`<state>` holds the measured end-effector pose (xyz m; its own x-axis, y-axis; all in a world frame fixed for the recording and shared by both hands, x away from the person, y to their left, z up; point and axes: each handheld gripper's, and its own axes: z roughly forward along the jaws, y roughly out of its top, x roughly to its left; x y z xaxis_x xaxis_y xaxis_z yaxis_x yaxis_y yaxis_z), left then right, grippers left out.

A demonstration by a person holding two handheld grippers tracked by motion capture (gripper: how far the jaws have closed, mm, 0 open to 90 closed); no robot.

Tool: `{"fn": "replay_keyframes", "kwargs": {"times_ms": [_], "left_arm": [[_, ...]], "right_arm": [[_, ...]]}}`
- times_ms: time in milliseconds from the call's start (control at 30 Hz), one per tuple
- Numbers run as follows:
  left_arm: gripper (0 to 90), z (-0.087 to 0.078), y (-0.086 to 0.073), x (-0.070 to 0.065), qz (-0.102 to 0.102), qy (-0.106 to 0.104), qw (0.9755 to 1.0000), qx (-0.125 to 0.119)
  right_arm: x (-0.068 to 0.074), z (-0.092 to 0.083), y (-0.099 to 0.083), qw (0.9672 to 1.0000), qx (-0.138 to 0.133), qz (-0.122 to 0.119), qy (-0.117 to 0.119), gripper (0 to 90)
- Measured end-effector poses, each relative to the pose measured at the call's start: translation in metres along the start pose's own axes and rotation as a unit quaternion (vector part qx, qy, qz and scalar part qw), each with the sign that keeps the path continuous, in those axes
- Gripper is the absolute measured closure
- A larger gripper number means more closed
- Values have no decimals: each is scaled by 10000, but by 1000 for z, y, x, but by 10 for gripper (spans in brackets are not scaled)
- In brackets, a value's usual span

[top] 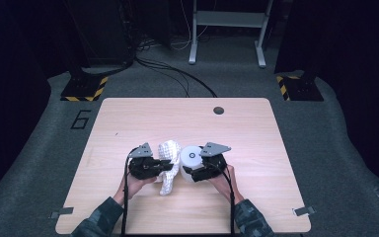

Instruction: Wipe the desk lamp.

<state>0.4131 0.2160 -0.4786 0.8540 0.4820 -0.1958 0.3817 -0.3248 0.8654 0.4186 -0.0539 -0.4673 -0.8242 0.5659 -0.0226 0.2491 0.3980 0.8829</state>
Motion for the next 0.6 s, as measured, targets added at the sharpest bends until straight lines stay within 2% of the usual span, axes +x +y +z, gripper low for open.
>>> {"fn": "replay_keyframes", "kwargs": {"times_ms": [333, 467, 533, 567, 600], "left_arm": [[788, 1, -16, -15, 38, -158, 9999, -15], [788, 8, -23, -29, 269, -220, 9994, -78], [788, 10, -23, -32, 333, -241, 9991, -43], [788, 15, -26, -39, 379, -252, 9989, -71], [788, 17, -26, -41, 404, -230, 9989, -78]], "right_arm": [[0, 0, -1, 10000, -37, 20, -23, 84], [0, 0, -2, 10000, -45, 26, -22, 84], [0, 0, -2, 10000, -45, 26, -25, 84], [0, 0, -2, 10000, -44, 25, -25, 84], [0, 0, -2, 10000, -43, 25, -26, 84]]}}
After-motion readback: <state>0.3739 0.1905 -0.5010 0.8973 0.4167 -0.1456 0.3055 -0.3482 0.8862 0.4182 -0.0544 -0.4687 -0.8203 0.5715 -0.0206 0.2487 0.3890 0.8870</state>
